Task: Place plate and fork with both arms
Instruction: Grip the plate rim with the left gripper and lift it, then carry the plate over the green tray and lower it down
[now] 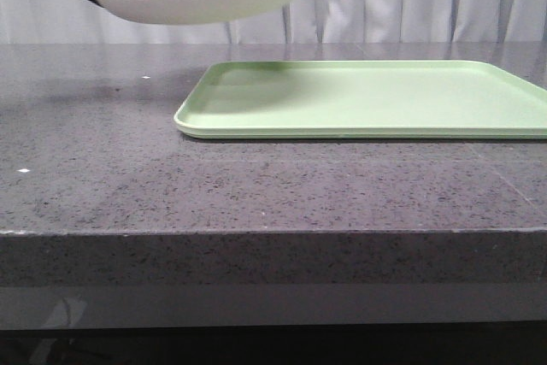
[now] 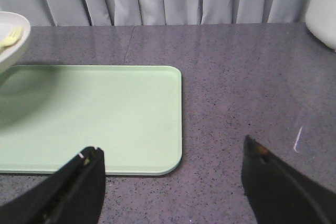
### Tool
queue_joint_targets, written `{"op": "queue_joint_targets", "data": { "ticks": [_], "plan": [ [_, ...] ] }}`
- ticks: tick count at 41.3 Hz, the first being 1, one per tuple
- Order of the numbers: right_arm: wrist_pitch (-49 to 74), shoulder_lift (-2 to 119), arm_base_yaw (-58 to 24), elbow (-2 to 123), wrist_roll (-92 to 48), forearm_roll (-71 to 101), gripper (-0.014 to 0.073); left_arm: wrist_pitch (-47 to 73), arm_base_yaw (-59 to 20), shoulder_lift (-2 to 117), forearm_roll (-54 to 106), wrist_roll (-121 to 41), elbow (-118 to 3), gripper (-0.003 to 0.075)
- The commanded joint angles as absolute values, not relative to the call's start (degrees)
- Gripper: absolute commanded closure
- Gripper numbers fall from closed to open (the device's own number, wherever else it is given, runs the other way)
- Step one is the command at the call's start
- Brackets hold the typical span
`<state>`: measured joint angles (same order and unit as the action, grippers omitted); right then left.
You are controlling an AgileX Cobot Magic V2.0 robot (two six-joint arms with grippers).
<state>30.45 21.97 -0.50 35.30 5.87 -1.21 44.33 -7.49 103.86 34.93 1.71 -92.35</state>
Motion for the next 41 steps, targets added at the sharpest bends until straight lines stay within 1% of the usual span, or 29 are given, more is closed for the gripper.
{"op": "queue_joint_targets", "data": {
  "ticks": [1, 9, 18, 29, 37, 39, 41],
  "plan": [
    [26.2, 22.8, -0.3, 37.2, 5.6, -1.1, 0.0032, 38.0, -11.6, 100.8, 34.3, 7.3, -94.6, 0.0741],
    [26.2, 22.8, -0.3, 37.2, 5.6, -1.1, 0.0032, 33.4, -17.3, 103.0, 32.4, 11.2, -94.6, 0.0741],
    [26.2, 22.8, -0.3, 37.2, 5.6, -1.1, 0.0032, 29.5, -22.6, 105.4, 22.6, 20.7, -94.6, 0.0741],
    [26.2, 22.8, -0.3, 37.2, 5.6, -1.1, 0.0032, 29.3, -24.8, 108.9, 21.0, 21.9, -94.6, 0.0741],
    [26.3, 22.8, -0.3, 37.2, 5.6, -1.1, 0.0032, 29.3, -25.8, 109.2, 21.0, 21.9, -94.6, 0.0739],
    [26.3, 22.8, -0.3, 37.2, 5.6, -1.1, 0.0032, 29.3, -25.9, 109.2, 21.0, 21.9, -94.6, 0.0734],
    [26.3, 22.8, -0.3, 37.2, 5.6, -1.1, 0.0032, 29.3, -25.9, 109.2, 21.0, 21.9, -94.6, 0.0711]
  ]
}}
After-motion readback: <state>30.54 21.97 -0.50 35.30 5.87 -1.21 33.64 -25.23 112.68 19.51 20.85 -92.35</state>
